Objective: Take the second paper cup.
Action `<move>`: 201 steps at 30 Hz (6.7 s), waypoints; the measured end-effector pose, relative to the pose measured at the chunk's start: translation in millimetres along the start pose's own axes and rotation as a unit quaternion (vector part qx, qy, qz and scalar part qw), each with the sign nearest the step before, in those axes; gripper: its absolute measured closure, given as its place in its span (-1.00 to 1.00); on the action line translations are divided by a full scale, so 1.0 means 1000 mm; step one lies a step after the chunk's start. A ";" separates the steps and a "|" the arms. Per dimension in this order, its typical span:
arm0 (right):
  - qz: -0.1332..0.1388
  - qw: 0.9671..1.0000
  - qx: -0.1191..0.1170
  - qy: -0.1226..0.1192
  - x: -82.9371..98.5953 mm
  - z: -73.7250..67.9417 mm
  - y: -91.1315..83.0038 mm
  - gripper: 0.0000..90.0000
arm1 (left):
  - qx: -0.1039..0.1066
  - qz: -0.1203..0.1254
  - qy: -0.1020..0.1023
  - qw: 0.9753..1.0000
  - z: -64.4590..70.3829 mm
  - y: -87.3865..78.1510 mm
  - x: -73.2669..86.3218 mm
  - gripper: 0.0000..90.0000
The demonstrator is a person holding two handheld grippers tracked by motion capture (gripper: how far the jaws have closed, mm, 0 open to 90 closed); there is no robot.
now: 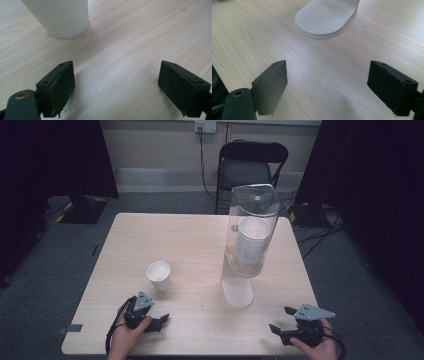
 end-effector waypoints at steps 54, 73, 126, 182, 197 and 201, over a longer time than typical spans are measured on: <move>0.194 0.979 0.005 0.070 -0.115 -0.021 0.093 -0.27 | 0.013 -0.004 0.007 1.000 0.002 0.002 -0.001 -0.85; 0.213 0.975 0.014 0.059 -0.114 -0.022 0.094 -0.24 | 0.017 -0.008 0.012 1.000 0.002 0.003 -0.001 -0.89; 0.061 0.996 0.007 0.061 -0.053 -0.003 0.120 -0.22 | 0.020 -0.011 0.016 1.000 0.003 0.004 -0.001 -0.99; -0.008 0.994 0.074 0.079 -0.026 0.065 0.086 -0.24 | 0.023 -0.013 0.017 1.000 0.003 0.004 -0.001 -1.00; -0.015 0.994 0.082 0.073 -0.023 0.062 0.083 -0.26 | 0.023 -0.013 0.016 1.000 0.003 0.004 -0.001 -1.00; -0.015 0.994 0.081 0.072 -0.021 0.061 0.081 -0.31 | 0.023 -0.012 0.016 1.000 0.003 0.004 -0.001 -1.00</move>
Point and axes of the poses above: each handheld gripper's, and its own axes: y roughly forward along the jaws, x roughly out of its underside, z roughly to its right, the point moved 3 cm from there along y, roughly forward along the jaws, and after that the axes turned 7 degrees about y, right-handed, at the moved point
